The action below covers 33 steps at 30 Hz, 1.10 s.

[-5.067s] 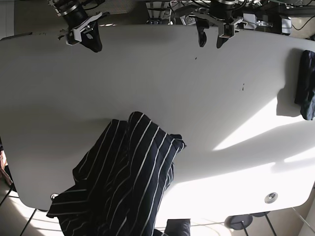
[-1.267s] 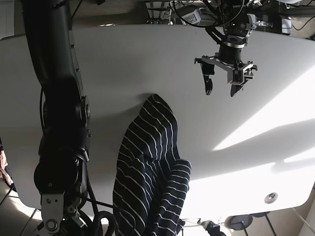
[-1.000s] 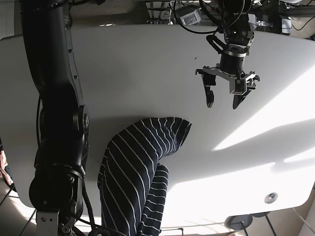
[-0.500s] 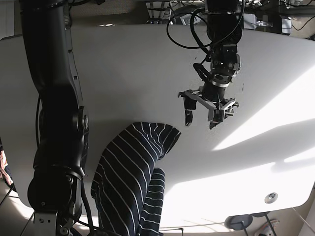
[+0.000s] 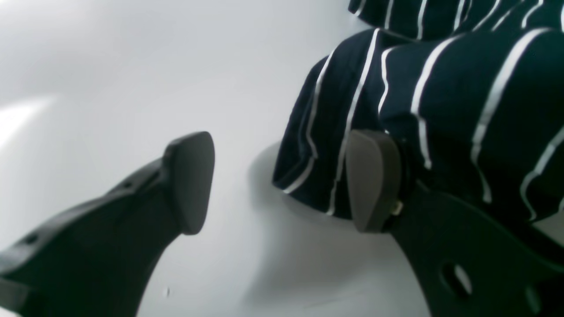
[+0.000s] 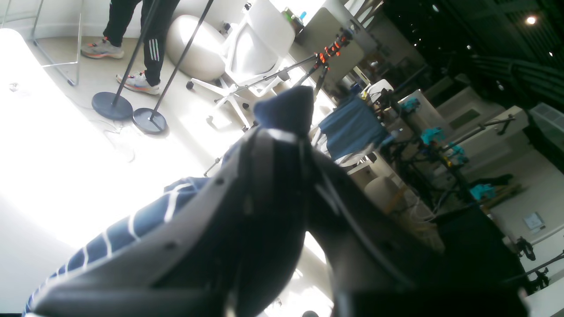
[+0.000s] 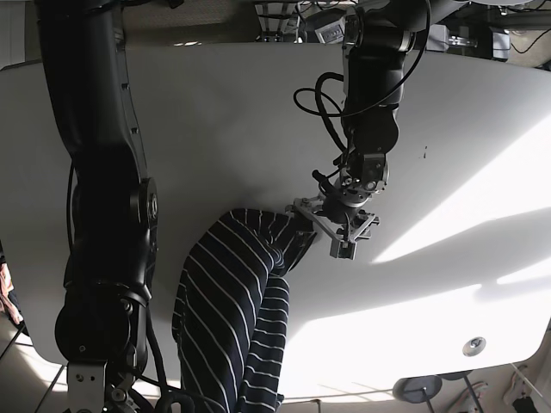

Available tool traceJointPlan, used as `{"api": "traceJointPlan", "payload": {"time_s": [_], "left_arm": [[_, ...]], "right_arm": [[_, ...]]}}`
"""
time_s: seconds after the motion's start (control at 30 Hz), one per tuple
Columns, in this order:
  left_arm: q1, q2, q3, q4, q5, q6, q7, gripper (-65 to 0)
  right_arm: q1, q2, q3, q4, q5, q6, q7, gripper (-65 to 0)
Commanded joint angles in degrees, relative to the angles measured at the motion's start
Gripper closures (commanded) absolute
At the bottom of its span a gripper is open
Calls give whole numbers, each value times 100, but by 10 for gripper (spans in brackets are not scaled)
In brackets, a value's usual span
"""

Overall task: Fold the T-shirt properly
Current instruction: 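Grasp the striped garment's other end with the left gripper and stretch it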

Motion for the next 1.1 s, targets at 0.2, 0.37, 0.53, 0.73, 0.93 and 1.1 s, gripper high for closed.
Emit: {"api": "traceJointPlan", "payload": {"time_s": [0.2,0.37,0.53,0.73,0.93,1.1], "left_arm": [[-465,31,14,-869,-56,-694,-148,-436],[-500,22,14,-1080,-21,-702,-122,-432],[-500,-75,14,-1098,5,-676,274,-126],[-473,-497,5,-685,-39,-702,423,0],[-456,-1024,-30,1680,-56,-729,1988,0],[-939,-1138,-672,2858,-39,-1221,3017,0]], "right_arm": [[288,-5,29,90,40,-72,187,-21],[288,-5,29,90,40,-72,187,-21],[279,-5,267,90,40,-72,187,-21],[279,-5,759,82,31,-72,178,-21],[279,171,1146,29,-4,-133,178,-21],[270,250,1154,-798,-4,-503,829,-21]]}}
